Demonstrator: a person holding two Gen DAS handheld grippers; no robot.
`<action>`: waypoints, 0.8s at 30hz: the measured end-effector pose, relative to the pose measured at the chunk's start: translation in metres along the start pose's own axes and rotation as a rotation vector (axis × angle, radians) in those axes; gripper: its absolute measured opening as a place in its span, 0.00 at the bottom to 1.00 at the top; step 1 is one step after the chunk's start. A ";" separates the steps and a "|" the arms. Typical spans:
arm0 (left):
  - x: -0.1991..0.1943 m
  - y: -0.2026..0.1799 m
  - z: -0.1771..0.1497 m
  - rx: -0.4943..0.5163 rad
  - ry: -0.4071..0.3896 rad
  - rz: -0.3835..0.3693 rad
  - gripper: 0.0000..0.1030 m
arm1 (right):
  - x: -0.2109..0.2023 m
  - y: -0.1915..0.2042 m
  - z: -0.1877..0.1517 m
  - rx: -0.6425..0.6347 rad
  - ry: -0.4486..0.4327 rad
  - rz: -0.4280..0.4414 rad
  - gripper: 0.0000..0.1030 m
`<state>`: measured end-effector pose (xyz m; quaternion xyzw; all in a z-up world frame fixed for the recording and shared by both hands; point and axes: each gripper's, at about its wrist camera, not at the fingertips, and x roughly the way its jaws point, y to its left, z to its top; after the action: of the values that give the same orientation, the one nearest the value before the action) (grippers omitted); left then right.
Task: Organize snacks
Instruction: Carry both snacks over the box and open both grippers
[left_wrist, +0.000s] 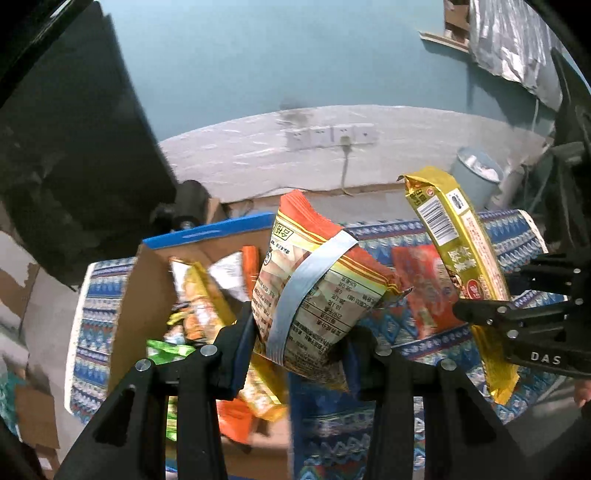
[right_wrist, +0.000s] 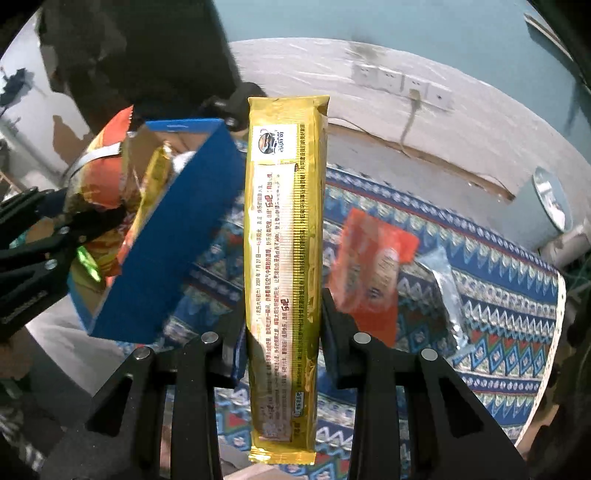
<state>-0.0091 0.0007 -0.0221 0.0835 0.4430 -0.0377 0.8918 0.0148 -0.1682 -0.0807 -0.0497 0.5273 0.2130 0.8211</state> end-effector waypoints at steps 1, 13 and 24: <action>-0.001 0.005 -0.001 -0.010 -0.003 0.000 0.41 | 0.000 0.005 0.005 -0.008 0.001 0.004 0.30; 0.002 0.074 -0.012 -0.121 0.004 0.030 0.41 | 0.009 0.072 0.059 -0.101 -0.002 0.048 0.30; 0.008 0.146 -0.017 -0.256 0.025 0.095 0.41 | 0.047 0.124 0.100 -0.126 0.031 0.114 0.31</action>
<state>0.0029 0.1478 -0.0220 -0.0095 0.4510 0.0622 0.8903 0.0656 -0.0114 -0.0604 -0.0743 0.5273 0.2911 0.7948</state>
